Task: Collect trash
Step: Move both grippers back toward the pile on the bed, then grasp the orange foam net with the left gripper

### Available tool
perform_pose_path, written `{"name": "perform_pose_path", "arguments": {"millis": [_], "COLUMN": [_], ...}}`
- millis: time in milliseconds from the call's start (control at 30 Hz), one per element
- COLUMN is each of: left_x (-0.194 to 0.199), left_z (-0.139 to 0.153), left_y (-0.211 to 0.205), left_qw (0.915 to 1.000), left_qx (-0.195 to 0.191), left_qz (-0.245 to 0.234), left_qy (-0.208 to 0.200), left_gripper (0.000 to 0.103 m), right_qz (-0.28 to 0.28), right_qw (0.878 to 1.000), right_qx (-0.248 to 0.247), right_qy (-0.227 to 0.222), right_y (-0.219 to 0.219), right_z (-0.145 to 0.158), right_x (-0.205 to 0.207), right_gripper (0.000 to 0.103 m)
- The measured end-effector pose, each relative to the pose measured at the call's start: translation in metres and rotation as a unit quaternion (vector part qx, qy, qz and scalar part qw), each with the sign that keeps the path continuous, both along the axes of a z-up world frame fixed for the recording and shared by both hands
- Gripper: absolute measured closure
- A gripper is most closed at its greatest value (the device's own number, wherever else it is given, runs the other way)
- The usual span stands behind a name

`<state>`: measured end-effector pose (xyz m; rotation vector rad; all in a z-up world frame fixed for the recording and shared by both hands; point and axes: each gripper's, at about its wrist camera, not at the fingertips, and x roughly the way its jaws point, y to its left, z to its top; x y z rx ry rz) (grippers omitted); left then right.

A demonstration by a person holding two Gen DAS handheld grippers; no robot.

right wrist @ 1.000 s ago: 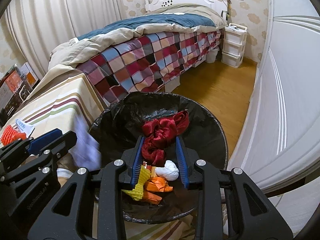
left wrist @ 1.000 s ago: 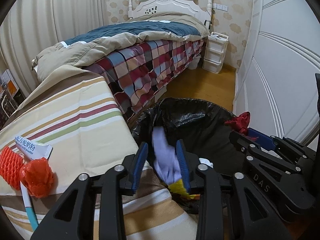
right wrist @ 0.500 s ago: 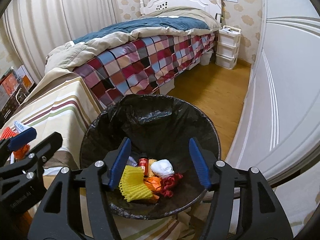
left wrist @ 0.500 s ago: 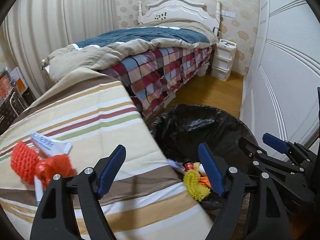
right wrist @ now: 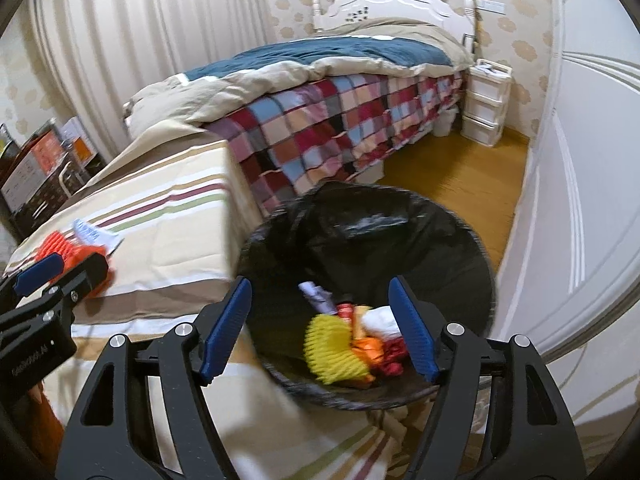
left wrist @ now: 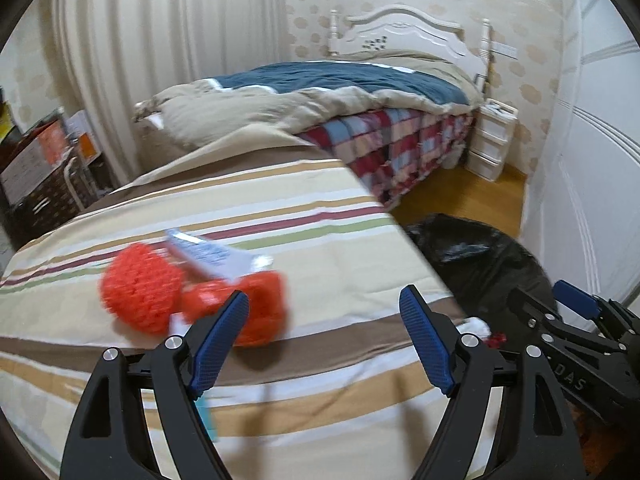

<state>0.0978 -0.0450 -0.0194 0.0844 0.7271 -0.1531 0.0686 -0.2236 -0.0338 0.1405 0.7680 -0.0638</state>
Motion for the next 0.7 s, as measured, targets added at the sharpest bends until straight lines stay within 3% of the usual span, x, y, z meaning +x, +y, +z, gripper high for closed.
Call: {"name": "perform_pose_path", "arguments": {"millis": [400,700], "left_x": [0.005,0.03], "left_z": [0.0,-0.016], "left_y": [0.091,0.119], "left_qw": [0.9949,0.9934], "left_qx": [-0.019,-0.028], "left_qz": [0.099,0.105], "left_qy": [0.007,0.037], "left_gripper": [0.024,0.022], "right_qz": [0.078,0.111], "right_qw": [0.997,0.994], "right_qx": [-0.011,-0.017], "right_qy": [0.007,0.015], "right_y": [0.077,0.113], "right_z": [0.001,0.0], "right_x": [0.005,0.015], "right_gripper": [0.032,0.032]}}
